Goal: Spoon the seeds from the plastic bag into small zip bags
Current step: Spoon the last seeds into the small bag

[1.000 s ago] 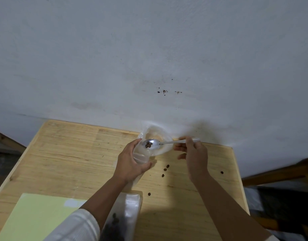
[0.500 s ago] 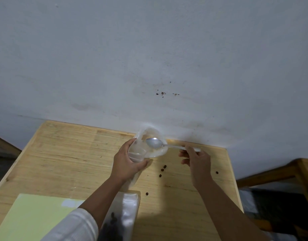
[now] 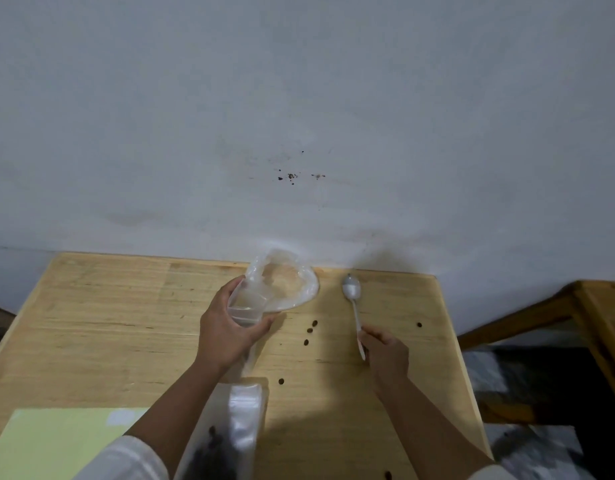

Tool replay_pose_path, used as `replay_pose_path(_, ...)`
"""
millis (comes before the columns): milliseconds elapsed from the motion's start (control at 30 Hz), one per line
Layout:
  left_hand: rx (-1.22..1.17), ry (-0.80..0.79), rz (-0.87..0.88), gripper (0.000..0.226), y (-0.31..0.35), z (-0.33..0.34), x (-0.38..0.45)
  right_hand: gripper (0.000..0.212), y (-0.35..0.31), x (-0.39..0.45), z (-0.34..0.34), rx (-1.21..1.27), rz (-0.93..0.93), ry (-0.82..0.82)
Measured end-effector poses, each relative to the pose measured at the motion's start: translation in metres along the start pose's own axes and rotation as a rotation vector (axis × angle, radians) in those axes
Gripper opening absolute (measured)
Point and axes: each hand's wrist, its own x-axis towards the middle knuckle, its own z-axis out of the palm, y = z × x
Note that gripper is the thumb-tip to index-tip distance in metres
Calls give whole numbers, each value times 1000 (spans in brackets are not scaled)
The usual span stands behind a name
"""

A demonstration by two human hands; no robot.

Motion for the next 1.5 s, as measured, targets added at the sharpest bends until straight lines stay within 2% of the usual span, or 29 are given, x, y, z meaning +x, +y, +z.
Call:
replay_pose_path(367, 4, 43, 8, 88, 4, -9, 1, 12, -7, 6, 12, -355, -173, 77)
replay_pose_path(467, -15, 70, 22, 90, 11, -16, 0, 15, -17, -2, 14, -363, -221, 89)
replay_pose_path(567, -30, 85, 88, 94, 24, -22, -3, 13, -45, -23, 24, -269, -357, -11)
replay_pose_path(700, -23, 80, 215, 99, 48, -25, -10, 12, -108, -74, 36, -180, -571, -354)
replay_pose_path(767, -29, 62, 258, 100, 64, -24, -16, 13, -130, -97, 38, -135, -588, -478)
replay_pose_path(833, -34, 45, 295, 104, 76, -24, -22, 14, -141, -109, 38, -116, -635, -506)
replay_pose_path(967, -58, 1, 260, 121, 91, -34, -31, 11, -156, -119, 32, -270, -742, -464)
replay_pose_path(1033, -127, 10, 251, 105, 93, -41, -34, 11, -164, -122, 25, -348, -740, -473)
replay_pose_path(1100, -218, 58, 270, 75, 95, -47, -37, 11, -170, -128, 18, -370, -727, -506)
replay_pose_path(1167, -286, 117, 283, 46, 101, -52, -42, 14, -172, -135, 11, -326, -689, -568)
replay_pose_path(1200, -311, 145, 273, 39, 104, -55, -45, 16, -170, -138, 9, -281, -669, -594)
replay_pose_path(1333, -493, 259, 155, 27, 109, -67, -52, 10, -151, -148, 3, 56, -591, -610)
replay_pose_path(1367, -532, 272, 132, 26, 110, -70, -54, 15, -145, -151, 3, 122, -591, -586)
replay_pose_path(1500, -563, 214, 158, 27, 109, -82, -64, 25, -134, -164, 6, 163, -672, -422)
